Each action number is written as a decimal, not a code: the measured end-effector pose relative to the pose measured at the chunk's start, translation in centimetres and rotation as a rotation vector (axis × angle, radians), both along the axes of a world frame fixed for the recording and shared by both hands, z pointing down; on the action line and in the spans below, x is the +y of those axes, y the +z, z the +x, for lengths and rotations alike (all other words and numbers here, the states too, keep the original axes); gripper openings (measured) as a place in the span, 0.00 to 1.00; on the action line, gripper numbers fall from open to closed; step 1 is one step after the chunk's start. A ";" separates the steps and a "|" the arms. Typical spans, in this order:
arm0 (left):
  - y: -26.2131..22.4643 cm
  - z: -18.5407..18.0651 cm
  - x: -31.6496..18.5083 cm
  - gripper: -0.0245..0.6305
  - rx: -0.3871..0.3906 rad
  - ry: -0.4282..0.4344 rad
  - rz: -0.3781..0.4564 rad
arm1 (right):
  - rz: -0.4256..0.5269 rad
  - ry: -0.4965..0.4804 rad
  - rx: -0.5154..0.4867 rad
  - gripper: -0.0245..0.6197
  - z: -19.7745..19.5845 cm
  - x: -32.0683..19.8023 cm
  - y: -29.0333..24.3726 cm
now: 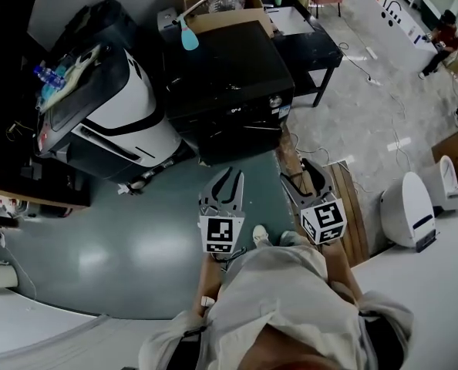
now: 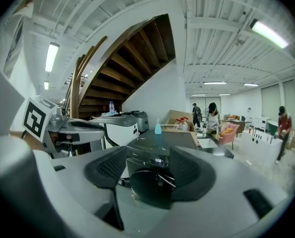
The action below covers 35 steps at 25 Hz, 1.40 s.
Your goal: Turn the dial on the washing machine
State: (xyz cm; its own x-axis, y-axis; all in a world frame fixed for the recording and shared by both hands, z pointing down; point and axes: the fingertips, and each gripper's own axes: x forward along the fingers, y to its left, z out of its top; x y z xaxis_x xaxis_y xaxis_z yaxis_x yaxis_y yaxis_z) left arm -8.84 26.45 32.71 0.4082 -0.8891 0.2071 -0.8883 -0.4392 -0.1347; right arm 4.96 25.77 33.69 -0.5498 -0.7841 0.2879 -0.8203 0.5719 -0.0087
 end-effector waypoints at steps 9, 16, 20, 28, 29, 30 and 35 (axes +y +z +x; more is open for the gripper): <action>0.9 -1.3 -0.7 0.17 0.028 -0.012 -0.011 | -0.011 -0.008 0.009 0.46 -1.2 -1.5 0.5; 0.9 -2.6 -2.6 0.17 0.022 -0.059 -0.010 | -0.012 -0.038 0.006 0.46 -2.2 -3.9 0.7; 1.0 -2.9 -4.5 0.17 0.013 -0.077 -0.014 | -0.016 -0.051 -0.002 0.46 -2.6 -6.4 1.0; 0.5 -3.1 -9.9 0.17 -0.006 -0.115 -0.012 | -0.022 -0.089 -0.011 0.45 -2.7 -12.3 0.9; 0.3 -3.0 -10.6 0.17 -0.006 -0.119 -0.011 | -0.022 -0.093 -0.012 0.45 -2.6 -13.0 0.9; 0.3 -2.9 -11.2 0.17 -0.007 -0.124 -0.011 | -0.022 -0.097 -0.014 0.45 -2.6 -13.8 0.8; 0.1 -2.6 -14.3 0.17 -0.015 -0.149 -0.013 | -0.023 -0.122 -0.020 0.45 -2.4 -17.3 0.8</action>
State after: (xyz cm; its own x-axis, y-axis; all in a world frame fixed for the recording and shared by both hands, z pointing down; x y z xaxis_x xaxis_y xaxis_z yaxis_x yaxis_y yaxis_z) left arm -11.40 12.12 32.80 0.2687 -0.9367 0.2246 -0.9416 -0.3046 -0.1439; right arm 2.61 8.47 34.49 -0.6468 -0.7041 0.2929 -0.7438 0.6673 -0.0384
